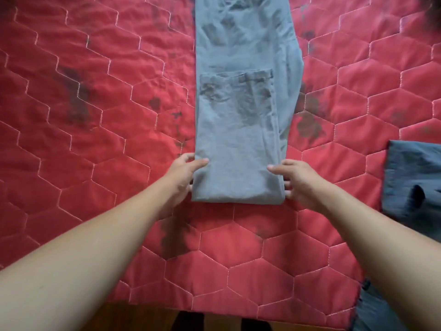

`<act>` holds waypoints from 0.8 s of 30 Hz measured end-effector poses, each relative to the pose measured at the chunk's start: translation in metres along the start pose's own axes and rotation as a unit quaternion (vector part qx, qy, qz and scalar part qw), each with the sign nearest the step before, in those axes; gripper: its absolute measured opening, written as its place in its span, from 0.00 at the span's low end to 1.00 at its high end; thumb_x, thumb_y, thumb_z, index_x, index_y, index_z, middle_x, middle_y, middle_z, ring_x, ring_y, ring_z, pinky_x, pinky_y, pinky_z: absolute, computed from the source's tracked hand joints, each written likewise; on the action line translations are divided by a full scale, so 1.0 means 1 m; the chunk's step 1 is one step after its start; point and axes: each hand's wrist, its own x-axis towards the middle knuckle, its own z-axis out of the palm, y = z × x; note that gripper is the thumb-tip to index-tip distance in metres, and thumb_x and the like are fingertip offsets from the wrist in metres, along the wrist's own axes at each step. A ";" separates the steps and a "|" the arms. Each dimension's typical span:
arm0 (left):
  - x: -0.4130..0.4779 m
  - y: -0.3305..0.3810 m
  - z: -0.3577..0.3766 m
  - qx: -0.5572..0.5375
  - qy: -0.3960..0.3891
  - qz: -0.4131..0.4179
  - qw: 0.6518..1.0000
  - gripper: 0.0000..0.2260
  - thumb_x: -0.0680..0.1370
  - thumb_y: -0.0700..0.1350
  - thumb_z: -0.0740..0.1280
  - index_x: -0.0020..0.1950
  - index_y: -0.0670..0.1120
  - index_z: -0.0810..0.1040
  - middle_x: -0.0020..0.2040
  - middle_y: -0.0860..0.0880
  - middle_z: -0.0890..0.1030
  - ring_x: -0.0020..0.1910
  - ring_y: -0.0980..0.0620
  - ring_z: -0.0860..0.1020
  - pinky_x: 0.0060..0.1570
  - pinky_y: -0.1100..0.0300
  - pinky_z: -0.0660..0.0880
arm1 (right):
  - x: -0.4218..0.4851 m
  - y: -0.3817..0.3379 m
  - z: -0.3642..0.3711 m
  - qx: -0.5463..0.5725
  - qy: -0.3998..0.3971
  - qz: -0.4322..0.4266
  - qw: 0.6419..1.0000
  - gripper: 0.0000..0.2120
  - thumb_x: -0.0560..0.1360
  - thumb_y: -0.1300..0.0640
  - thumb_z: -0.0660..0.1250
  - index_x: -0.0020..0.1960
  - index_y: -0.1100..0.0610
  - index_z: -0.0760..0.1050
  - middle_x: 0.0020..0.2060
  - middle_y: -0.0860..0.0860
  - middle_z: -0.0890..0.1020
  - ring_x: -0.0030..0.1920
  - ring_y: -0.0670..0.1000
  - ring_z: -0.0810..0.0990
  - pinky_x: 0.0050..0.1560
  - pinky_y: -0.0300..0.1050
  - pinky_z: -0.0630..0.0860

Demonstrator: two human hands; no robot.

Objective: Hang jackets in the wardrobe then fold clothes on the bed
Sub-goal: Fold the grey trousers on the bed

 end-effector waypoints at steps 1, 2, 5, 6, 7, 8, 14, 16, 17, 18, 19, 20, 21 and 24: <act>-0.007 -0.009 -0.005 0.008 -0.016 -0.014 1.000 0.07 0.80 0.40 0.68 0.56 0.48 0.77 0.49 0.49 0.85 0.42 0.52 0.83 0.35 0.60 0.79 | -0.006 0.009 0.000 -0.013 0.002 0.000 1.000 0.06 0.76 0.61 0.72 0.53 0.56 0.79 0.47 0.54 0.87 0.46 0.54 0.85 0.42 0.45 0.80; -0.013 -0.017 -0.009 0.016 -0.032 -0.024 0.999 0.06 0.80 0.38 0.68 0.55 0.47 0.77 0.48 0.49 0.85 0.42 0.52 0.84 0.36 0.59 0.80 | -0.010 0.017 0.001 -0.035 0.012 -0.005 0.999 0.07 0.76 0.63 0.72 0.53 0.57 0.80 0.48 0.54 0.87 0.46 0.53 0.86 0.40 0.43 0.80; -0.019 -0.032 -0.013 0.064 -0.053 -0.009 0.996 0.09 0.79 0.33 0.67 0.55 0.46 0.78 0.49 0.47 0.86 0.50 0.47 0.83 0.54 0.51 0.80 | -0.017 0.030 0.008 -0.118 0.057 -0.062 0.989 0.11 0.73 0.66 0.73 0.54 0.57 0.80 0.50 0.54 0.87 0.46 0.51 0.85 0.43 0.45 0.80; -0.020 -0.032 -0.013 0.085 -0.055 0.007 0.995 0.10 0.79 0.32 0.66 0.56 0.46 0.77 0.50 0.47 0.86 0.52 0.46 0.83 0.57 0.49 0.79 | -0.018 0.033 0.011 -0.137 0.069 -0.081 0.985 0.12 0.73 0.67 0.73 0.54 0.58 0.80 0.50 0.53 0.86 0.48 0.52 0.85 0.47 0.48 0.82; -0.021 -0.031 -0.013 0.104 -0.053 0.022 0.993 0.11 0.79 0.31 0.66 0.56 0.45 0.77 0.51 0.46 0.86 0.52 0.46 0.84 0.58 0.48 0.78 | -0.019 0.036 0.014 -0.145 0.082 -0.094 0.981 0.13 0.72 0.68 0.72 0.55 0.58 0.79 0.50 0.53 0.86 0.50 0.53 0.85 0.52 0.52 0.81; -0.021 -0.030 -0.012 0.124 -0.050 0.035 0.990 0.12 0.78 0.31 0.67 0.57 0.45 0.76 0.52 0.45 0.86 0.53 0.46 0.84 0.59 0.48 0.79 | -0.020 0.040 0.017 -0.149 0.095 -0.103 0.979 0.13 0.72 0.68 0.72 0.55 0.57 0.79 0.50 0.53 0.86 0.51 0.54 0.85 0.54 0.54 0.81; -0.033 -0.041 -0.007 0.270 0.004 0.087 0.959 0.17 0.71 0.42 0.68 0.58 0.50 0.70 0.52 0.48 0.83 0.53 0.45 0.83 0.56 0.43 0.78 | -0.035 0.056 0.037 -0.204 0.187 -0.116 0.954 0.20 0.70 0.65 0.69 0.60 0.54 0.73 0.52 0.52 0.83 0.53 0.57 0.82 0.48 0.50 0.76; -0.036 -0.040 0.000 0.344 0.059 0.149 0.925 0.25 0.73 0.42 0.68 0.69 0.52 0.66 0.60 0.48 0.78 0.59 0.45 0.78 0.59 0.46 0.75 | -0.039 0.053 0.045 -0.273 0.237 -0.182 0.914 0.28 0.71 0.64 0.68 0.69 0.54 0.68 0.60 0.55 0.77 0.58 0.58 0.77 0.57 0.50 0.74; -0.035 -0.039 0.004 0.385 0.094 0.205 0.895 0.30 0.75 0.42 0.68 0.75 0.51 0.62 0.65 0.46 0.73 0.64 0.44 0.74 0.64 0.46 0.72 | -0.038 0.051 0.050 -0.328 0.263 -0.239 0.875 0.30 0.71 0.63 0.68 0.72 0.56 0.67 0.63 0.58 0.74 0.61 0.60 0.75 0.62 0.53 0.72; -0.033 -0.037 0.010 0.429 0.125 0.268 0.853 0.33 0.76 0.44 0.69 0.79 0.50 0.59 0.71 0.44 0.67 0.70 0.43 0.68 0.70 0.45 0.68 | -0.034 0.048 0.053 -0.396 0.287 -0.298 0.819 0.30 0.72 0.61 0.68 0.73 0.58 0.67 0.67 0.61 0.71 0.65 0.62 0.72 0.67 0.57 0.70; -0.027 -0.035 0.016 0.482 0.143 0.323 0.802 0.34 0.77 0.46 0.68 0.81 0.48 0.57 0.76 0.41 0.61 0.76 0.41 0.61 0.74 0.45 0.63 | -0.026 0.044 0.056 -0.461 0.301 -0.345 0.760 0.30 0.73 0.58 0.68 0.74 0.59 0.67 0.71 0.63 0.68 0.70 0.65 0.69 0.71 0.61 0.67; -0.016 -0.036 0.020 0.534 0.149 0.361 0.750 0.34 0.79 0.50 0.65 0.82 0.46 0.56 0.80 0.40 0.55 0.80 0.40 0.55 0.77 0.45 0.59 | -0.014 0.039 0.057 -0.513 0.299 -0.377 0.711 0.30 0.74 0.54 0.67 0.75 0.59 0.67 0.75 0.64 0.65 0.75 0.66 0.64 0.75 0.64 0.63; -0.004 -0.037 0.023 0.577 0.148 0.381 0.707 0.33 0.80 0.54 0.60 0.82 0.46 0.54 0.82 0.39 0.51 0.81 0.40 0.50 0.78 0.45 0.55 | 0.001 0.034 0.057 -0.560 0.280 -0.394 0.673 0.31 0.77 0.50 0.64 0.77 0.59 0.65 0.78 0.63 0.61 0.78 0.66 0.59 0.77 0.66 0.58; 0.034 -0.050 0.023 0.654 0.130 0.379 0.642 0.33 0.81 0.61 0.50 0.83 0.46 0.51 0.83 0.40 0.47 0.82 0.43 0.46 0.79 0.42 0.51 | 0.046 0.026 0.049 -0.660 0.225 -0.358 0.621 0.37 0.80 0.37 0.53 0.82 0.57 0.55 0.82 0.60 0.50 0.82 0.62 0.46 0.79 0.66 0.51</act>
